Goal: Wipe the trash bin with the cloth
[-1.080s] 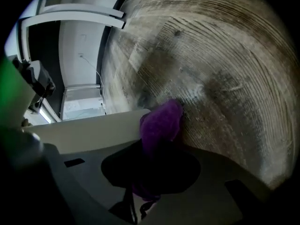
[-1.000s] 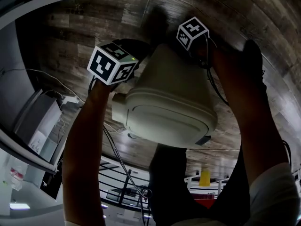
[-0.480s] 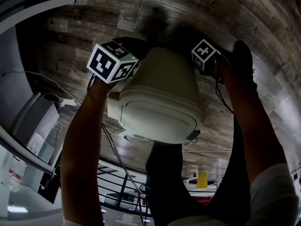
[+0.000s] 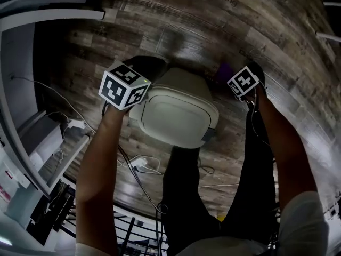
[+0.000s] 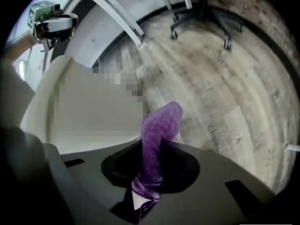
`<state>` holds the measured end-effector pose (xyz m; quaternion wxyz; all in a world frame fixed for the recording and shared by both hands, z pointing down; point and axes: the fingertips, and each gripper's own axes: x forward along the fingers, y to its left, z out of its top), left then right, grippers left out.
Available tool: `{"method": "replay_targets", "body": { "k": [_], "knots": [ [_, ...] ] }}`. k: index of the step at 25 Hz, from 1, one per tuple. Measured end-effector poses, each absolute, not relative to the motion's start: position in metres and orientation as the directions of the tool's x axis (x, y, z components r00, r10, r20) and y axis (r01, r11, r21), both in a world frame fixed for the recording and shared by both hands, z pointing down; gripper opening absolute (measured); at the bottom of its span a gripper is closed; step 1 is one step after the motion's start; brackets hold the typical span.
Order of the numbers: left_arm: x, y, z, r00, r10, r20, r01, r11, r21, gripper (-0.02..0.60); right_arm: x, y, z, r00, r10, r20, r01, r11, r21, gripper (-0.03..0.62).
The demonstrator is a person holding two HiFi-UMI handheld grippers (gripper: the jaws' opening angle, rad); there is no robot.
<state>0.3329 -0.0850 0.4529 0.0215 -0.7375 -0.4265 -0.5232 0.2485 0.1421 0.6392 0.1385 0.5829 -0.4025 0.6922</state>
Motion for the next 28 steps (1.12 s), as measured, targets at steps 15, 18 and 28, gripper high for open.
{"method": "replay_targets", "body": {
  "k": [15, 18, 28],
  "knots": [
    [0.193, -0.019, 0.324, 0.599, 0.372, 0.709, 0.264, -0.928, 0.264, 0.003, 0.259, 0.121, 0.486, -0.008, -0.564, 0.826, -0.923, -0.313, -0.223, 0.097],
    [0.163, 0.0, 0.323, 0.597, 0.34, 0.727, 0.212, -0.941, 0.265, 0.003, 0.242, 0.122, 0.468, 0.001, -0.587, 0.809, -0.951, -0.25, -0.181, 0.097],
    [0.092, 0.031, 0.334, 0.629, 0.312, 0.712, 0.13, -0.945, 0.299, 0.003, 0.181, 0.146, 0.473, 0.079, -0.546, 0.834, -0.978, -0.204, -0.041, 0.097]
  ]
}}
